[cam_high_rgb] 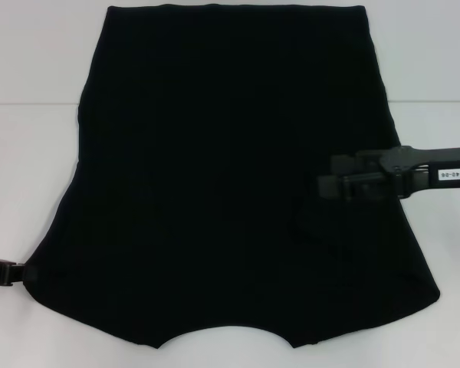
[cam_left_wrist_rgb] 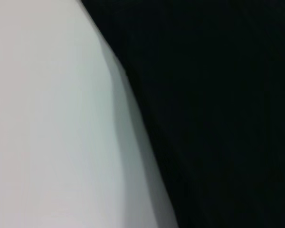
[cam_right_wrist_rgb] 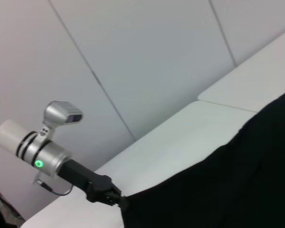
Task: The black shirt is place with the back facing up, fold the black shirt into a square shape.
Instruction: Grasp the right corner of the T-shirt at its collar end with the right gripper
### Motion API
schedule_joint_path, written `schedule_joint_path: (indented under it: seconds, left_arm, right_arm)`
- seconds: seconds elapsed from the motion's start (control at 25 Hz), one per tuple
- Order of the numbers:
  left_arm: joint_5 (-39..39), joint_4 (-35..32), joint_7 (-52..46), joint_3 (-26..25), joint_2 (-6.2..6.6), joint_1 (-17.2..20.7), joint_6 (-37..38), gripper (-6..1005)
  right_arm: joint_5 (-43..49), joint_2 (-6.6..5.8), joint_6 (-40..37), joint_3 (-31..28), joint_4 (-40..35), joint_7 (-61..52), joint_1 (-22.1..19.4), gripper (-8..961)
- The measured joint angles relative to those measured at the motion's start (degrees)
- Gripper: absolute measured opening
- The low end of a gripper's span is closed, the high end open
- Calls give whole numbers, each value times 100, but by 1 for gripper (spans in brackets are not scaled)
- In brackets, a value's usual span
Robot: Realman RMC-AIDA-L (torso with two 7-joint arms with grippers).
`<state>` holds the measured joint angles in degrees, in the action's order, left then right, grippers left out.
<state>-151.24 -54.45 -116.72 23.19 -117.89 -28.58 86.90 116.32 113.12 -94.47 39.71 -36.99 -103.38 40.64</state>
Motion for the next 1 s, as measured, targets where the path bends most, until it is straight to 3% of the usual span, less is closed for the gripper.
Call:
schedule_joint_path:
  seconds: [0.2,0.36,0.52,0.72,1.0]
  left_arm:
    - [187,-61,1,-22,-5,1,295,-1]
    - [271,-45,13,-1,-43,-20,338,-2]
    - [274,-41,28,1,-115,-49,310,-1]
    - [280,-31,50,2,-155,-53,283,-1]
    - [288,-23,53,1,-167,-54,243,-1]
  right_arm:
    - [157,-231,-45,68,-7,-397,-204,923]
    - [640,-456,-168,50,-10,-968,-400,923]
    - [962,-586,-213,29,-11,-1348,-650,922]
    - [1317,-629,-57,16,-19,-1588,-808,923]
    - [1934,-568,271,19,-18,-1877,-827,923]
